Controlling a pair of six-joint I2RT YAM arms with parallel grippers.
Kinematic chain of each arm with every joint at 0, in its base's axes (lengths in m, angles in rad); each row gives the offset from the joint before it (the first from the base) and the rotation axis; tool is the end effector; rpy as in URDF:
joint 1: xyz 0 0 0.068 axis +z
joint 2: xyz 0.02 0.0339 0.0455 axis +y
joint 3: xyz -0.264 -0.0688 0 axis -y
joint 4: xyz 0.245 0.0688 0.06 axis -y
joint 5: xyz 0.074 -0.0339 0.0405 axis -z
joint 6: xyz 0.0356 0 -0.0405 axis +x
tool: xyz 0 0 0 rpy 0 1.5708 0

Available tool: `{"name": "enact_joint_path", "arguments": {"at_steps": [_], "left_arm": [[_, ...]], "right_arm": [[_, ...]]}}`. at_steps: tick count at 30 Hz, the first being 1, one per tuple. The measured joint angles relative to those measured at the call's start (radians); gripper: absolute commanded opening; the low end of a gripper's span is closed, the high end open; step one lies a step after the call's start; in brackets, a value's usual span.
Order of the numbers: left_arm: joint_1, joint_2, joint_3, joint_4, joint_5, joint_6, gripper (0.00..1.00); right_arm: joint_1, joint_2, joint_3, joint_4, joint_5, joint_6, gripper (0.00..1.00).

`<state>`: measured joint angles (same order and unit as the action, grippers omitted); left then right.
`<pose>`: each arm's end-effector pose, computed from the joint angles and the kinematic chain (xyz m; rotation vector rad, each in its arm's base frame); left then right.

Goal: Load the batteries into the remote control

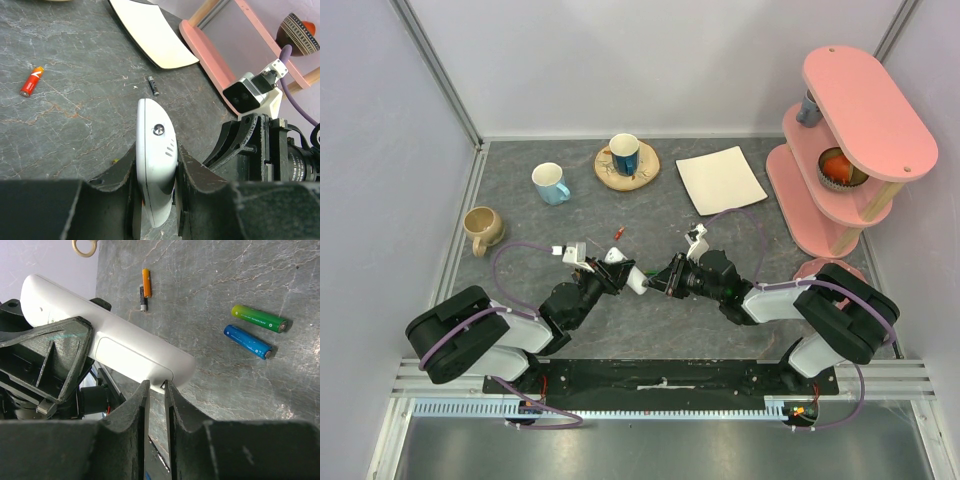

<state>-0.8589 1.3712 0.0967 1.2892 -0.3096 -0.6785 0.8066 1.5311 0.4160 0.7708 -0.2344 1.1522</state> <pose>0.1418 -0.1477 0.1570 -0.1096 1.6368 -0.9614 0.1833 0.2032 0.1470 0.2008 2.2222 1.4451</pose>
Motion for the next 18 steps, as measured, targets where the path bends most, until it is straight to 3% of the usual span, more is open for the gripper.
{"name": "enact_joint_path", "arguments": {"at_steps": [18], "left_arm": [[-0.001, -0.005, -0.005, 0.007, 0.0, 0.02, 0.02]], "right_arm": [[0.001, 0.0, 0.0, 0.002, -0.002, 0.0, 0.26]]}}
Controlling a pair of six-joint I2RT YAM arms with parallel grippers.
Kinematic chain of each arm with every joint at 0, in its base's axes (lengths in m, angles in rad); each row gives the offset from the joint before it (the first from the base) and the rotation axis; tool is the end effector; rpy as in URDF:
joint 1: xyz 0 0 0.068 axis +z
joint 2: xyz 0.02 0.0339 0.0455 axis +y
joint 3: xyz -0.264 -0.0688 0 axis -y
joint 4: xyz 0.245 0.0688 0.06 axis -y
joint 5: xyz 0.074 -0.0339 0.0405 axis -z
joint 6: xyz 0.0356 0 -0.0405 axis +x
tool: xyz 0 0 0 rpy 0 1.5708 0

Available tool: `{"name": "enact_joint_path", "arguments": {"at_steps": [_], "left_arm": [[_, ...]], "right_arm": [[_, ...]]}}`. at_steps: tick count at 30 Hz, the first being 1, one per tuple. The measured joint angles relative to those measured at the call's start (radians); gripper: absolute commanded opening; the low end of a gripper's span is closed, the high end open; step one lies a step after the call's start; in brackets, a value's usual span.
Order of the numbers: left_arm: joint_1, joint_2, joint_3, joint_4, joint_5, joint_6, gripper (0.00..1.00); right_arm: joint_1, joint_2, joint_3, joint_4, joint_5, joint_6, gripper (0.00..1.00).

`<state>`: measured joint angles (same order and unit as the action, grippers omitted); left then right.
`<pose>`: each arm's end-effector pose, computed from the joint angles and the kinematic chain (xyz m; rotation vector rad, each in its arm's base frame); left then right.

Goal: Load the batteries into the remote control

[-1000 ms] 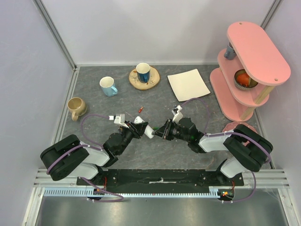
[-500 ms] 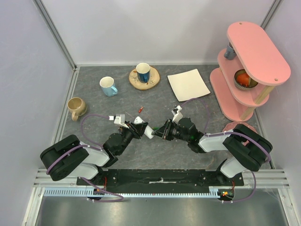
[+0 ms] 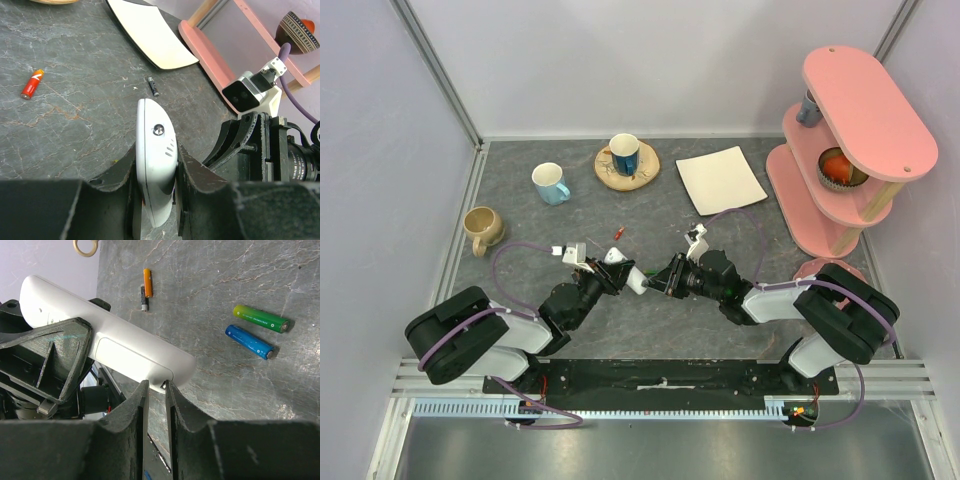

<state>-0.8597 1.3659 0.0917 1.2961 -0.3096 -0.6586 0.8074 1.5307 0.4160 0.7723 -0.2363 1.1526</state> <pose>0.1408 -0.1468 0.1576 -0.0939 1.6284 -0.9509 0.1831 0.2034 0.1473 0.1984 2.2214 1.4486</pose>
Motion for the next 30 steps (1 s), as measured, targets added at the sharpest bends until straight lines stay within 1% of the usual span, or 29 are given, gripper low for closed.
{"name": "enact_joint_path", "arguments": {"at_steps": [30], "left_arm": [[0.0, 0.02, 0.0, 0.046, 0.0, 0.02, 0.02]], "right_arm": [[0.0, -0.041, 0.0, -0.026, 0.009, -0.001, 0.27]]}}
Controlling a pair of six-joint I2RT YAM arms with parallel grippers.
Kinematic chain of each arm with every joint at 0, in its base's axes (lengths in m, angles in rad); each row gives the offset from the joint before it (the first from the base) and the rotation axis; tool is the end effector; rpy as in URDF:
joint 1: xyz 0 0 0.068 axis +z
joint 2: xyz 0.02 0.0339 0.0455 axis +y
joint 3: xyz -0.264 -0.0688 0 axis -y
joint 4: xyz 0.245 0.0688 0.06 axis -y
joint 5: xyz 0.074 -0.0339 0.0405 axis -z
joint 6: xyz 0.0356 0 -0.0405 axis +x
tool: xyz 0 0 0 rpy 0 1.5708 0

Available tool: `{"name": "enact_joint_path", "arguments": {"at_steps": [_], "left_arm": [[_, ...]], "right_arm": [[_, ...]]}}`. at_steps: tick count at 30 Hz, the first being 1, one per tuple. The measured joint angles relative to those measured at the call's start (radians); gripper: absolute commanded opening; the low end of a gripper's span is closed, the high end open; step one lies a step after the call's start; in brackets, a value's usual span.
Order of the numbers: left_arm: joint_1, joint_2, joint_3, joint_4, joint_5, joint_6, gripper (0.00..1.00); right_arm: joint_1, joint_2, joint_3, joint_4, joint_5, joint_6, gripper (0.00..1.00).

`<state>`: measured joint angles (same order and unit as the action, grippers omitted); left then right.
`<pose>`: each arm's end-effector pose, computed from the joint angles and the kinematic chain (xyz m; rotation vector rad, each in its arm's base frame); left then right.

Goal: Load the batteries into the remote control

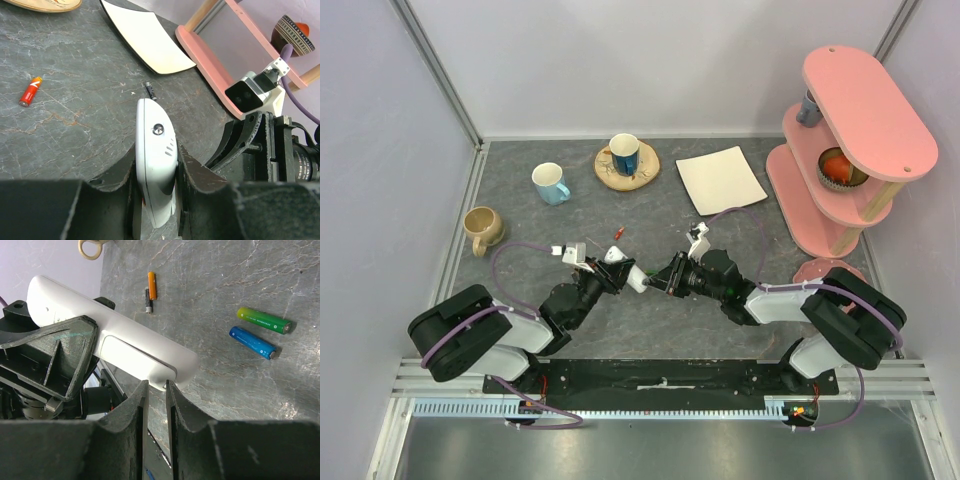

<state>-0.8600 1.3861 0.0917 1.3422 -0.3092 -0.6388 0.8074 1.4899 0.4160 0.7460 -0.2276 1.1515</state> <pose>0.1412 -0.1474 0.1588 -0.0825 1.6020 -0.9506 0.1816 0.2014 0.1549 0.1996 2.2024 1.4508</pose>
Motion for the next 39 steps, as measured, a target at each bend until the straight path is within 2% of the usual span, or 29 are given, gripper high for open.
{"name": "enact_joint_path", "arguments": {"at_steps": [18, 39], "left_arm": [[0.0, -0.003, -0.008, -0.001, -0.005, 0.0, 0.02], [0.0, -0.137, -0.008, -0.05, 0.002, 0.0, 0.02]], "right_arm": [[0.0, -0.012, -0.003, -0.014, -0.002, -0.003, 0.27], [0.0, -0.076, -0.008, -0.005, -0.001, -0.015, 0.27]]}}
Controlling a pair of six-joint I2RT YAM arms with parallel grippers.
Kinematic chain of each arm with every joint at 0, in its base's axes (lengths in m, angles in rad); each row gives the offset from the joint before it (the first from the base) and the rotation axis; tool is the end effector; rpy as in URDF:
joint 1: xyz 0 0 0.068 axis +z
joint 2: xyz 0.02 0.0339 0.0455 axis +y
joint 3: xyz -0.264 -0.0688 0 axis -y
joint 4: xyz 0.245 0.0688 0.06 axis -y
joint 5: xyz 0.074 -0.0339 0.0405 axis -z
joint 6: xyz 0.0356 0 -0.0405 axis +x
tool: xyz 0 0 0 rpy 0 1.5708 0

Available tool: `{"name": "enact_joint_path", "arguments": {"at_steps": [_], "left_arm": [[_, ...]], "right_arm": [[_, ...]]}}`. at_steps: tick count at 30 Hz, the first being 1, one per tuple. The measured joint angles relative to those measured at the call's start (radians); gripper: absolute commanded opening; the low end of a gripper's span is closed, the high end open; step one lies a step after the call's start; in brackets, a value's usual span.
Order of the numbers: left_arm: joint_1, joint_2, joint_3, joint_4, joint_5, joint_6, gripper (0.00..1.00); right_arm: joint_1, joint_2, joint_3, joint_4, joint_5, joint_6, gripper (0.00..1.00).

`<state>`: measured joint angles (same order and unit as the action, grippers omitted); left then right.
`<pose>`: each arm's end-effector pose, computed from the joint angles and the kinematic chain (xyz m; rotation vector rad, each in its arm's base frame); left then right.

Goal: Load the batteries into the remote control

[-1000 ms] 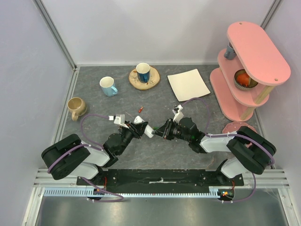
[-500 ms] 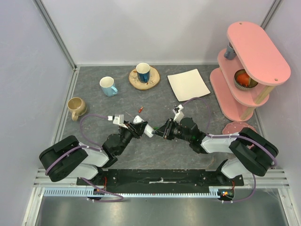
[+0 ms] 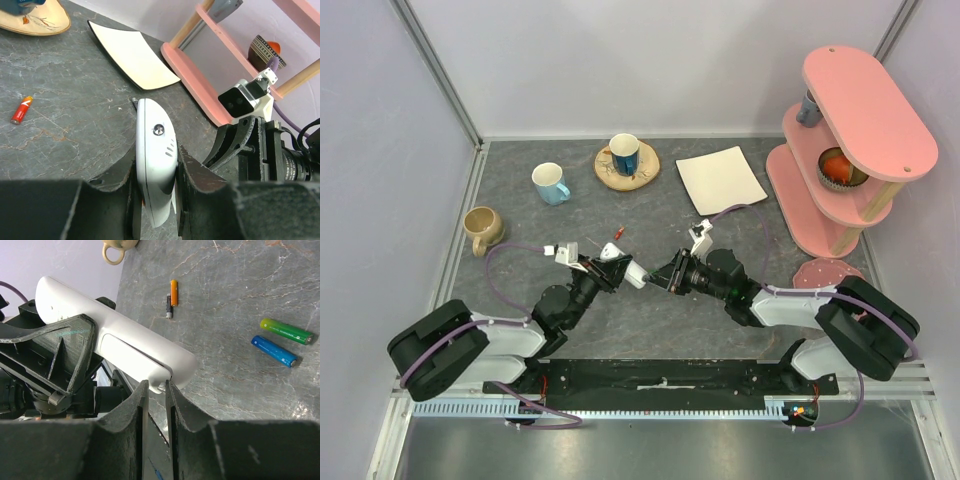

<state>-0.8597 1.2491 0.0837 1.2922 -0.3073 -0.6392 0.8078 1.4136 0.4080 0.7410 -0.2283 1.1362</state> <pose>0.1357 -0.1410 0.1761 -0.0976 1.5267 -0.9948 0.1776 0.1974 0.1711 0.1639 2.1331 1.4846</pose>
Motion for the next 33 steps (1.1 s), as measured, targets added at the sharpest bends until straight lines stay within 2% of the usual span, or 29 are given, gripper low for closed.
{"name": "enact_joint_path", "arguments": {"at_steps": [10, 33], "left_arm": [[-0.001, -0.1, 0.013, -0.14, 0.027, -0.002, 0.02], [-0.001, -0.077, 0.042, -0.201, 0.043, -0.002, 0.02]], "right_arm": [[0.003, -0.005, 0.0, -0.003, -0.001, -0.003, 0.27], [0.005, -0.009, 0.0, -0.048, -0.003, -0.011, 0.27]]}}
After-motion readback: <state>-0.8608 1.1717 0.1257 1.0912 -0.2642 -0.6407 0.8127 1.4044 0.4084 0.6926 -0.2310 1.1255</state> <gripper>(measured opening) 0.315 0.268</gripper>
